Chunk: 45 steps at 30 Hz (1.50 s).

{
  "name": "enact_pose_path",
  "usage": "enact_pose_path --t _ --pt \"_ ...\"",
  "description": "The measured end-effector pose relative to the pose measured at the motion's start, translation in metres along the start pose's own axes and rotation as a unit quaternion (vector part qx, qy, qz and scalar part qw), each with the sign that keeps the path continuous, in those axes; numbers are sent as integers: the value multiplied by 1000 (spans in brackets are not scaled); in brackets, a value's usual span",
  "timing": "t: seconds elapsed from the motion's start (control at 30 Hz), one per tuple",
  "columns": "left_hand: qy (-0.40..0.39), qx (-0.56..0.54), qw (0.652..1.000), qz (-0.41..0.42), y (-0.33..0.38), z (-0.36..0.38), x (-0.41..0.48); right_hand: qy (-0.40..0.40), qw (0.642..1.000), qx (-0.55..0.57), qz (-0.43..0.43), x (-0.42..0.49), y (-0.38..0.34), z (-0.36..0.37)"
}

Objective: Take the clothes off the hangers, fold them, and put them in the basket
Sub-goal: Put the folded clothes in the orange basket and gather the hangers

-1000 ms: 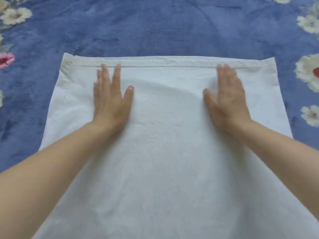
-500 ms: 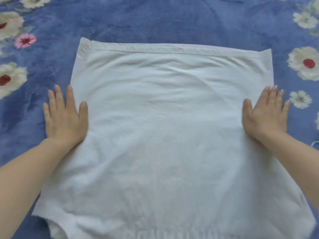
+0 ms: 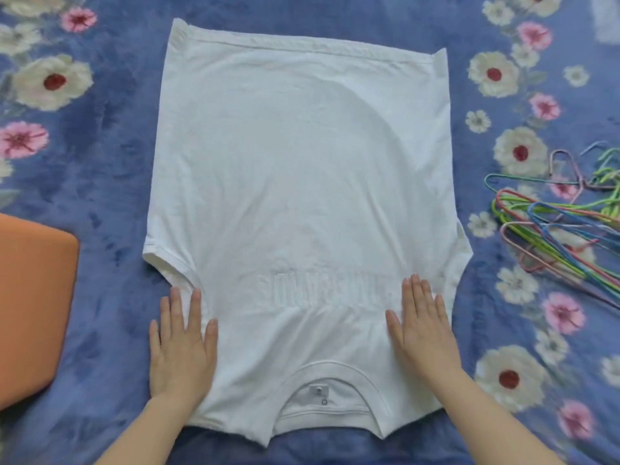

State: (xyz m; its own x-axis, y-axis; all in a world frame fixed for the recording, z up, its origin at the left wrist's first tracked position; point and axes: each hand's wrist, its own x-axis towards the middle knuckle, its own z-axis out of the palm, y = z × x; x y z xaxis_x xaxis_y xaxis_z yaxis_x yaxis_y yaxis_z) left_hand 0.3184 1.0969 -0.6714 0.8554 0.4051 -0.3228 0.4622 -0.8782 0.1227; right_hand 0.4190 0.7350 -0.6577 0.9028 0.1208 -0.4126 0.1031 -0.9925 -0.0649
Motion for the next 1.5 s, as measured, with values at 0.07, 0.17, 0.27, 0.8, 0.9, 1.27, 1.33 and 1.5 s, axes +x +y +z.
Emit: enact_pose_path --t 0.07,0.17,0.27,0.8,0.9,1.27,1.33,1.5 --pt "-16 -23 999 -32 -6 -1 -33 -13 998 17 54 -31 9 -3" --pt "-31 -110 983 -143 7 -13 -62 15 948 178 263 -71 4 -11" --pt "6 -236 918 -318 24 -28 -71 60 756 428 491 -87 5 -3" --pt "15 -556 680 -478 58 -17 -111 -32 655 614 440 -93 11 -19" --pt "-15 -506 687 -521 53 -23 -139 -111 755 480 434 -113 17 -37" --pt "-16 -503 704 -501 72 -108 -135 -26 709 492 505 -126 10 -89" --pt "-1 -556 689 -466 87 -133 -94 18 632 609 479 -91 4 -117" --pt "10 -658 626 -418 110 -165 -4 51 531 732 422 -15 -8 -162"
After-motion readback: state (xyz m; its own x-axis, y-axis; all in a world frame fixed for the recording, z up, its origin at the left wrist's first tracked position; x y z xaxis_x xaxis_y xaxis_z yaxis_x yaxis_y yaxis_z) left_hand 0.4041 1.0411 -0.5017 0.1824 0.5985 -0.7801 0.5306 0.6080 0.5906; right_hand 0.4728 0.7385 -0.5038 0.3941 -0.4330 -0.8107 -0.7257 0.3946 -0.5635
